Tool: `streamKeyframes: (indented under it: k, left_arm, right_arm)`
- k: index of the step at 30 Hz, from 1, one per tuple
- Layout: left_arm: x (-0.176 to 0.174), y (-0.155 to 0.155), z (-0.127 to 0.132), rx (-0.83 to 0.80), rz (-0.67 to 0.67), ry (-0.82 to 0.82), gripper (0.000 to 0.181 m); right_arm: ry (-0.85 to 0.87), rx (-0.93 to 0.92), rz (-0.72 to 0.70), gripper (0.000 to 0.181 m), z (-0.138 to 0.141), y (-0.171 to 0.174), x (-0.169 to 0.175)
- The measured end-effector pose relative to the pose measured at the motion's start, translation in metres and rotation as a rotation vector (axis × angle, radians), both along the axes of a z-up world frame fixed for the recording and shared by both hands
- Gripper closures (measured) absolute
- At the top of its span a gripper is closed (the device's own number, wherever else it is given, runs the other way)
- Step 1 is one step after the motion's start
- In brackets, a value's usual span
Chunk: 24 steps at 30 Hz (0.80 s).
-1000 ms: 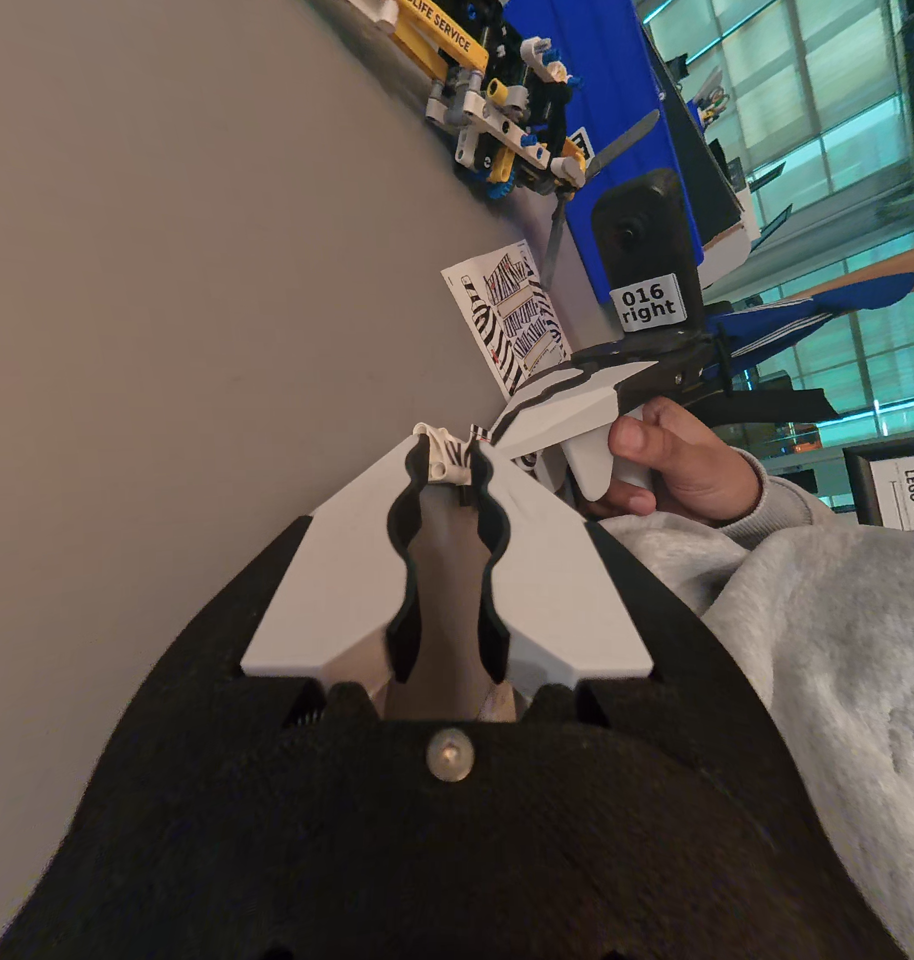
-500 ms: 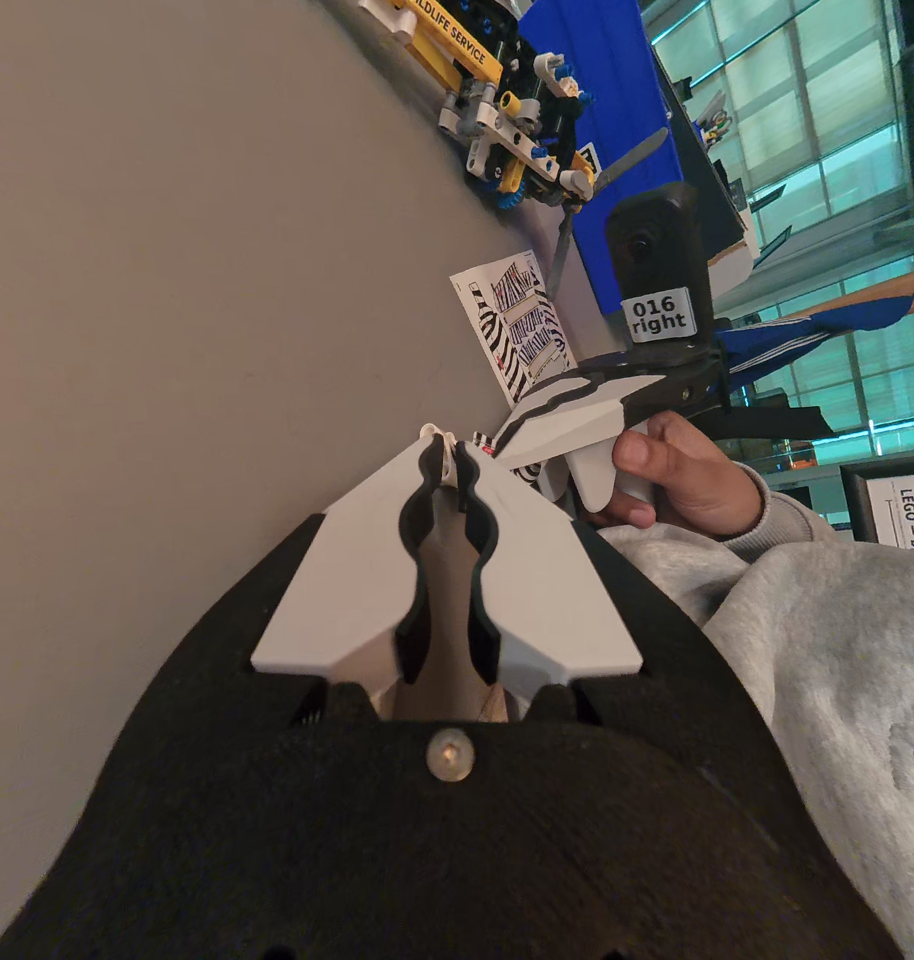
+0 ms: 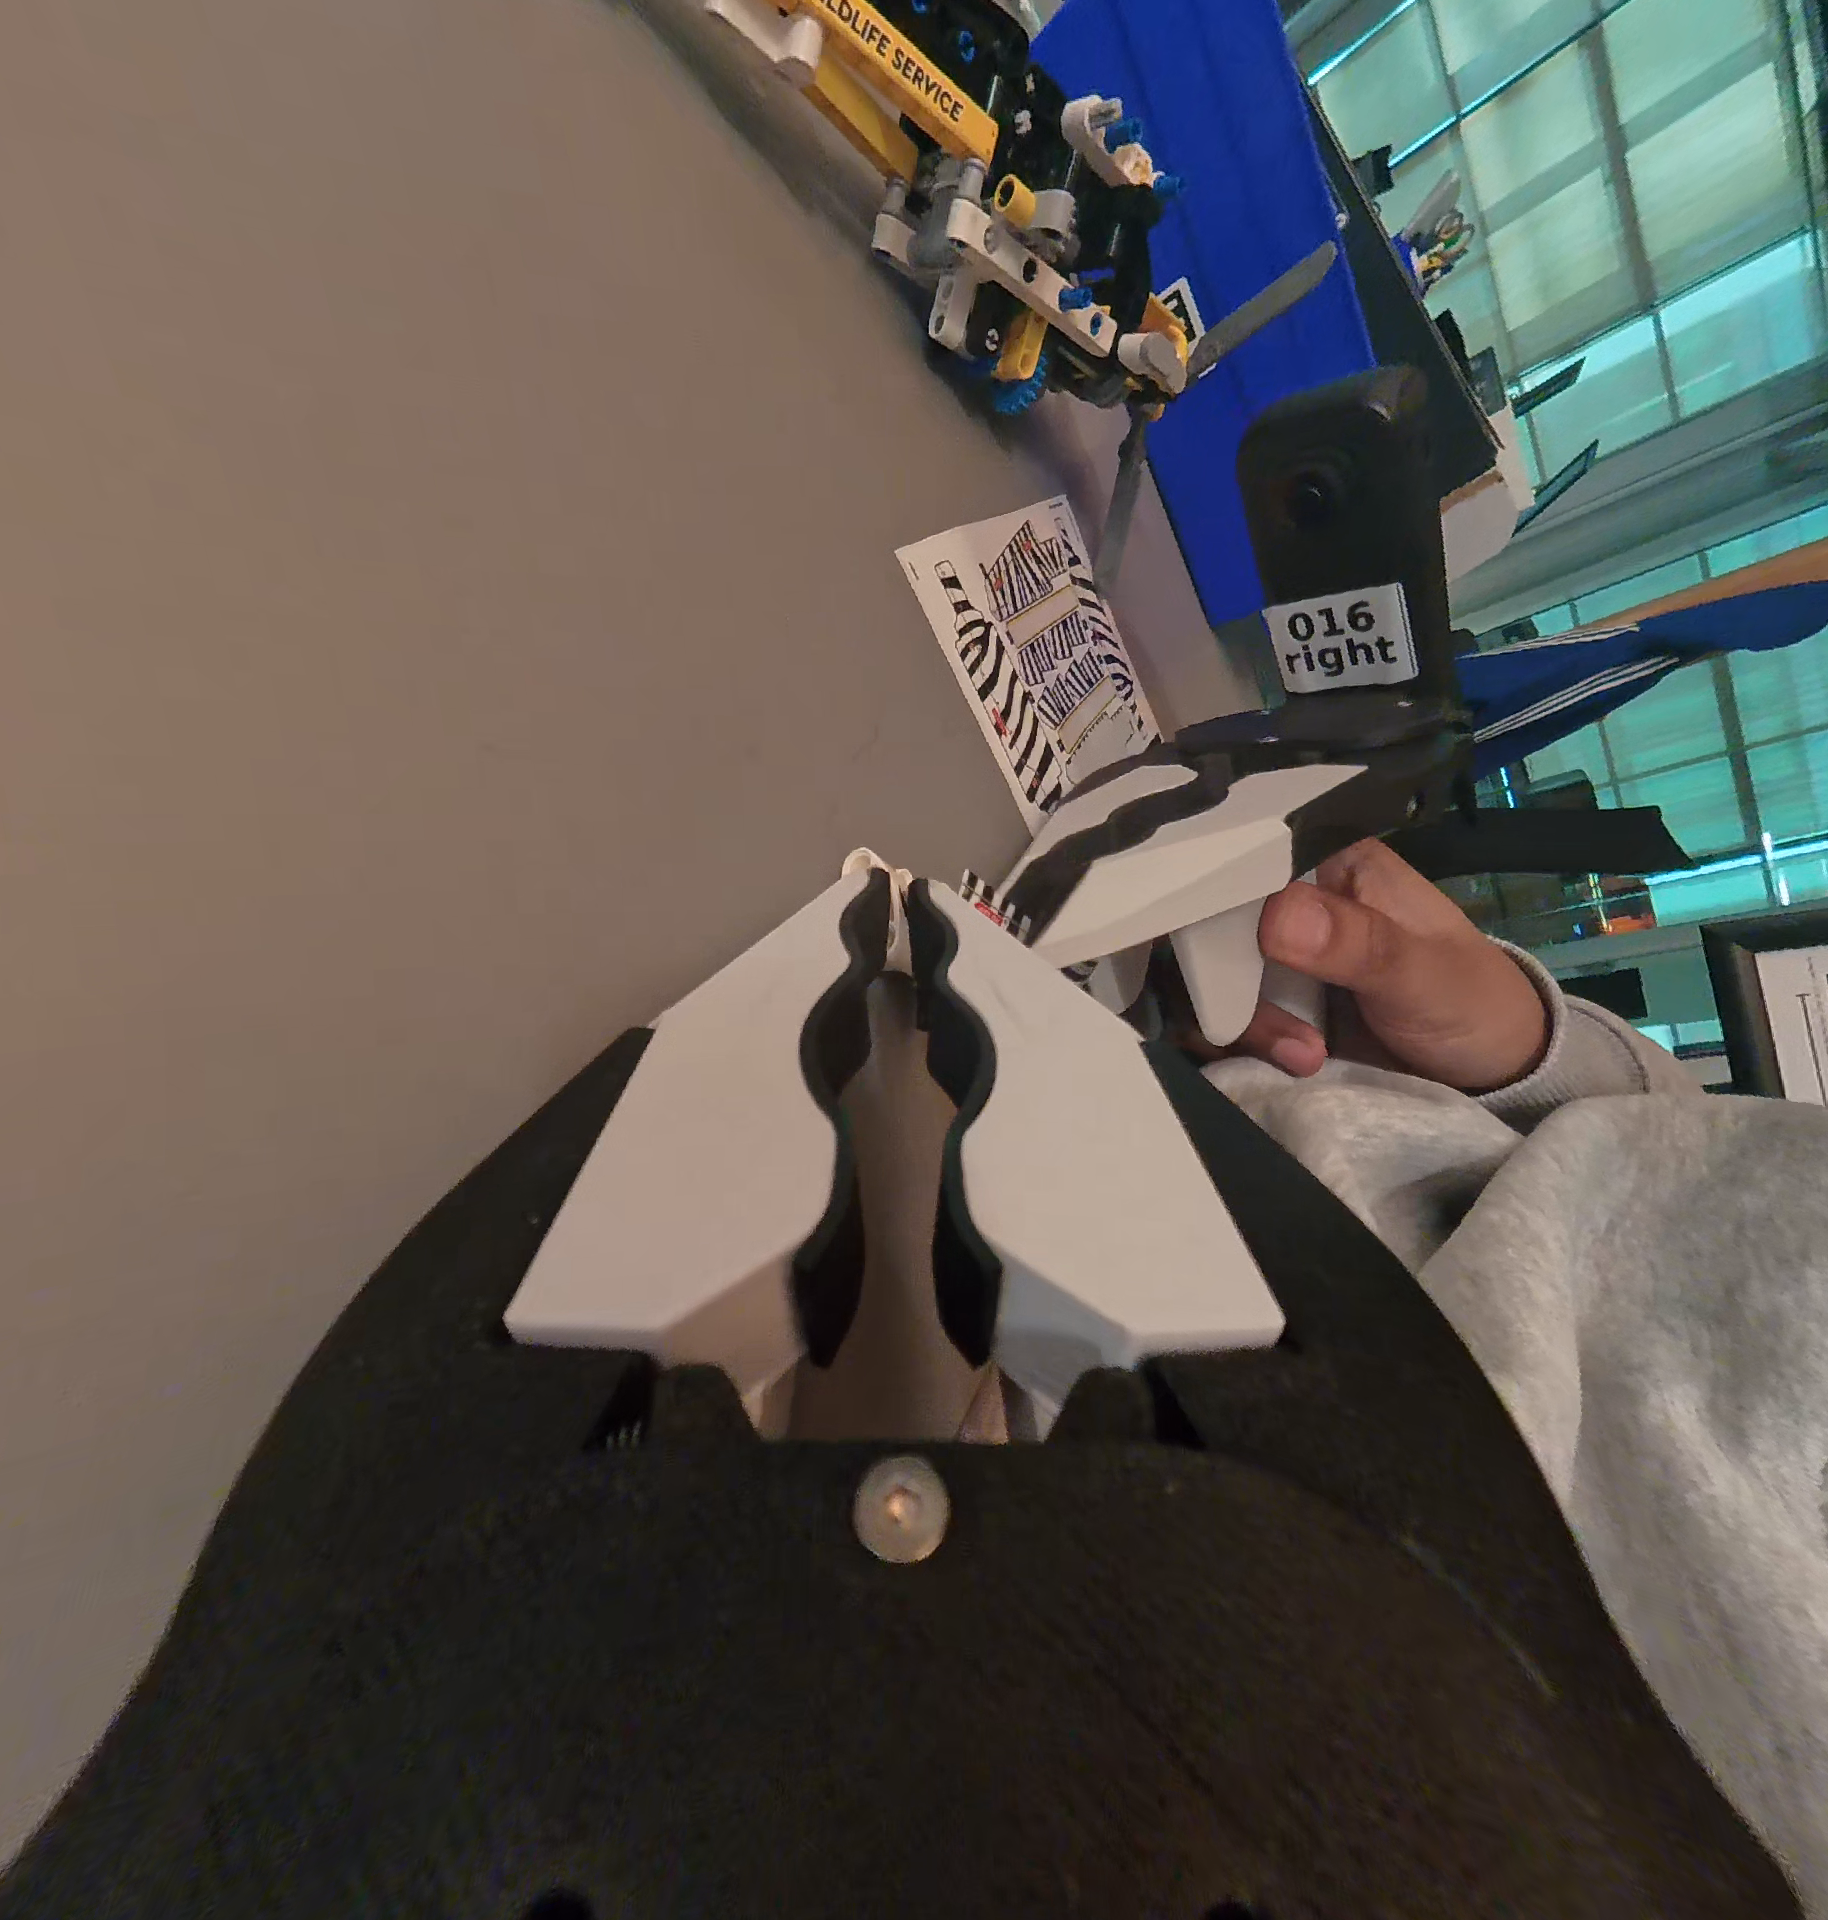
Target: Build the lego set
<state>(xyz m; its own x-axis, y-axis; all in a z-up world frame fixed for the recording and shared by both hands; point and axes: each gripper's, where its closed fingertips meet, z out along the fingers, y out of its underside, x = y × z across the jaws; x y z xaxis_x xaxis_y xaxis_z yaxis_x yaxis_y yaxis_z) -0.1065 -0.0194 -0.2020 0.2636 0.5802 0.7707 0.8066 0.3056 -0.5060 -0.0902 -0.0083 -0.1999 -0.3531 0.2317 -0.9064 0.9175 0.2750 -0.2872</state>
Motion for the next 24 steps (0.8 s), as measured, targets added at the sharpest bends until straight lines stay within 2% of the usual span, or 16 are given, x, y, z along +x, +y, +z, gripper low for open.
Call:
streamKeyframes:
  k: [3, 10, 18, 24]
  left_arm:
    - [-0.001, -0.003, -0.001, -0.015, 0.019, 0.003, 0.180]
    - [-0.001, -0.003, -0.001, -0.022, 0.020, 0.005, 0.180]
    - [-0.001, -0.003, -0.001, -0.026, 0.026, 0.008, 0.180]
    - [-0.002, -0.004, -0.001, -0.028, 0.033, 0.010, 0.180]
  right_arm:
    - [0.015, 0.013, 0.010, 0.181, -0.001, 0.004, 0.002]
    - [0.065, 0.024, 0.006, 0.172, 0.002, 0.018, 0.007]
    - [0.268, 0.013, 0.072, 0.166, 0.017, 0.018, 0.013]
    - [0.386, 0.124, 0.141, 0.160, 0.004, 0.023, 0.018]
